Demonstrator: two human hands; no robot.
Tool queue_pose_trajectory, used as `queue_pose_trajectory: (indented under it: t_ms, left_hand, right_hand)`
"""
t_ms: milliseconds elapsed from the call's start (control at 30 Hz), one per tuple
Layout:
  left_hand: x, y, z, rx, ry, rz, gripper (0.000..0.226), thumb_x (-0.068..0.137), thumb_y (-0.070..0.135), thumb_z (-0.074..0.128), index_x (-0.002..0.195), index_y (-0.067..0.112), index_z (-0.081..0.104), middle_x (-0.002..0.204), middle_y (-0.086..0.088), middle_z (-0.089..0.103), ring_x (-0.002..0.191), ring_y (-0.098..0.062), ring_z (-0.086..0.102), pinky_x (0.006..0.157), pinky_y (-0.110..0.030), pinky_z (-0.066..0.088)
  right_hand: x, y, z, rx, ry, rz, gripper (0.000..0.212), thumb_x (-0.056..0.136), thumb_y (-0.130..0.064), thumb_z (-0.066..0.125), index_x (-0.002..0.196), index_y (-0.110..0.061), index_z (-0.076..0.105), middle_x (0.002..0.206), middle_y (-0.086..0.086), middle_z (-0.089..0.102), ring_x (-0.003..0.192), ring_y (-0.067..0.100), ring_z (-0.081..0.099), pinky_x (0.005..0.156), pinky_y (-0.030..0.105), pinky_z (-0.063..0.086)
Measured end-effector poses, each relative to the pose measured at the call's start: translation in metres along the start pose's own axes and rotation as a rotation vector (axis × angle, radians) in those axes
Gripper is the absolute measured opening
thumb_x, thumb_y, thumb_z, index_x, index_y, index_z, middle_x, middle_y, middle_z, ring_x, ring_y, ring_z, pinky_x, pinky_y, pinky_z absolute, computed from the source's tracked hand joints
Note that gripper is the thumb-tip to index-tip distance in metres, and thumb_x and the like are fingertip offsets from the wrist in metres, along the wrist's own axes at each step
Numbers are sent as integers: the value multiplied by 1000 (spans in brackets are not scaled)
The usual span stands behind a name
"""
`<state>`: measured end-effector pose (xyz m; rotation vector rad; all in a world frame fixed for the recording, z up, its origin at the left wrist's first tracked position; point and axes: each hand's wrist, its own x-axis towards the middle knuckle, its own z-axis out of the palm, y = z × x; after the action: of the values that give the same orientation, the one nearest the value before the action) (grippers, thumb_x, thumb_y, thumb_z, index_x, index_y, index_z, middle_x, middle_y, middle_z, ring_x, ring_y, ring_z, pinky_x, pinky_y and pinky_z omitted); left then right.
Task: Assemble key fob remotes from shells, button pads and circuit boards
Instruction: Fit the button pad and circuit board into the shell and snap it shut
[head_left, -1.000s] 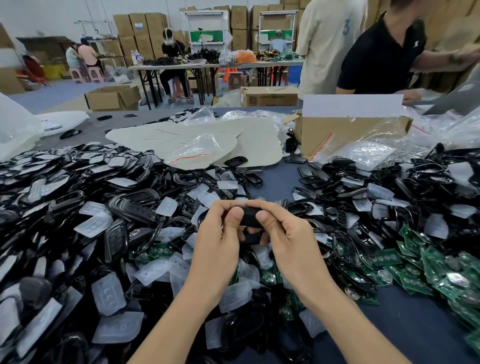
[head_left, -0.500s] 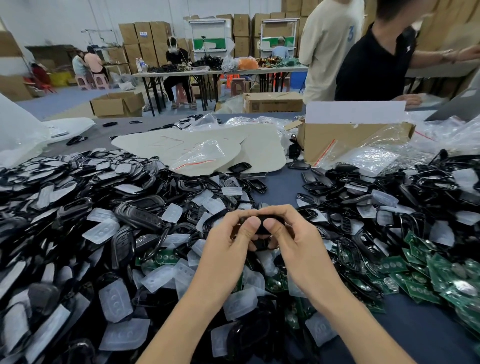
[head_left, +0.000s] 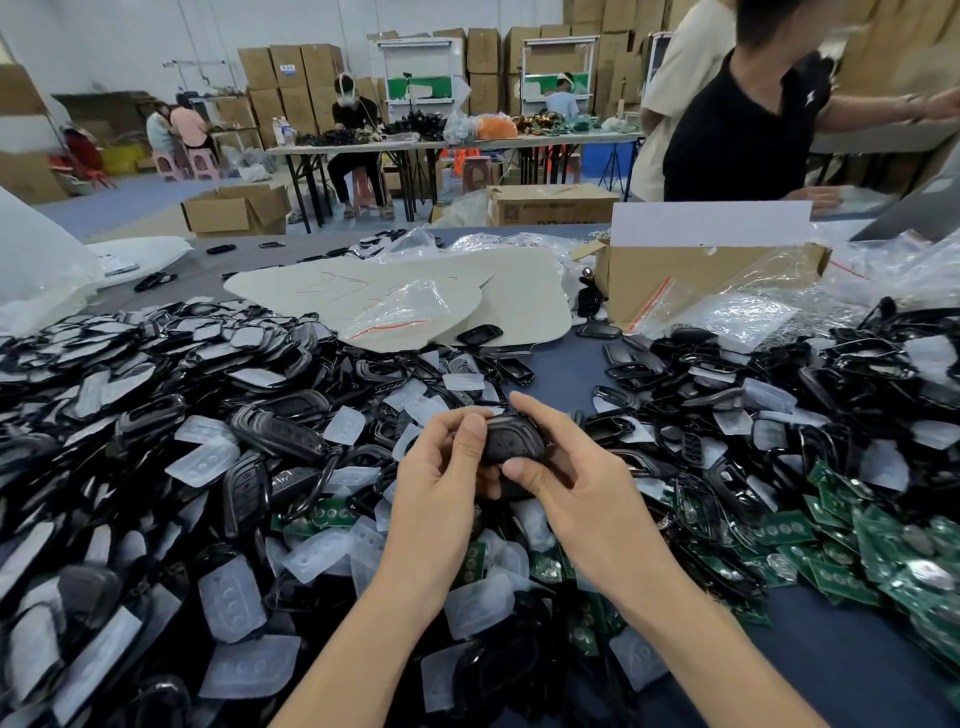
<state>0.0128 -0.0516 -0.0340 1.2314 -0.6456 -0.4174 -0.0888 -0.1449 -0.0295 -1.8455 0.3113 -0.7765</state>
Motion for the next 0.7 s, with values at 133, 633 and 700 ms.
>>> queue_pose_trajectory:
  t_ms: [133,633,700]
  left_hand:
    - [0,0,1,-4,-15,11,24,94,48,58,96,28,72,87,-8,70,69,-17,58,61,-29,50]
    - [-7,10,2,100,85,129,19,84,38,67,100,32,74,92,9,74,75,-1,63,66,-15,50]
    - [-8,12,3,115,67,126,17,84,35,68,98,29,75,92,10,75,74,1,62,66,-15,49]
  right_hand:
    - [-1,-3,-1,-4,45,-6,54,94,-18,69,114,-67,58,100,-25,73,95,-2,69,81,5,45]
    - [1,-6,6,486,66,98,22,93,-18,60,112,-17,72,114,1,75,106,16,72,85,22,57]
    - [1,-7,3,497,65,106,20,97,-9,57,111,-14,72,115,1,75,107,15,72,86,22,57]
